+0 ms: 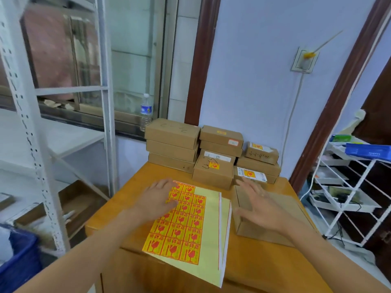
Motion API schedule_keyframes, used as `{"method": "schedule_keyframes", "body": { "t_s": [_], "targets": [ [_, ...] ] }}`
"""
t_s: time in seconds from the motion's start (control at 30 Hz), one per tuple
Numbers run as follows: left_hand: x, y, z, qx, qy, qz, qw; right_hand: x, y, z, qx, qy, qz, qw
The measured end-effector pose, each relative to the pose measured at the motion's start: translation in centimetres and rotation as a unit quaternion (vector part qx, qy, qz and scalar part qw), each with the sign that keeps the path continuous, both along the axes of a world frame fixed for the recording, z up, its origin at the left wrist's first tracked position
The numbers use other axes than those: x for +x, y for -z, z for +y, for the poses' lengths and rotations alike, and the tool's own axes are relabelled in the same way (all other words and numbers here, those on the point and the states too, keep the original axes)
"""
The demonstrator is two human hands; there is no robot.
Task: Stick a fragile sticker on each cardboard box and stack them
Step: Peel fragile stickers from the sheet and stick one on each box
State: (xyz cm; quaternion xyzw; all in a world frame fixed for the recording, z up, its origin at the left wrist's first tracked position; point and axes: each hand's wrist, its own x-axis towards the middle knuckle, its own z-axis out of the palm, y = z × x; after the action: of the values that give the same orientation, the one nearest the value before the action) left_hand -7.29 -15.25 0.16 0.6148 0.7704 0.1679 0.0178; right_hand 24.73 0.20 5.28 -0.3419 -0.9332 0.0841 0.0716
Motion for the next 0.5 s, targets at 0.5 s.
{"method": "schedule_keyframes", "body": {
  "t_s": [0.5],
  "targets": [
    [-17.3,-4.6,14.0,0.187,-0.206,-0.266,0.923,-26.2,-1.9,10.4,-0.06,0.121,0.299,0.945]
  ]
}}
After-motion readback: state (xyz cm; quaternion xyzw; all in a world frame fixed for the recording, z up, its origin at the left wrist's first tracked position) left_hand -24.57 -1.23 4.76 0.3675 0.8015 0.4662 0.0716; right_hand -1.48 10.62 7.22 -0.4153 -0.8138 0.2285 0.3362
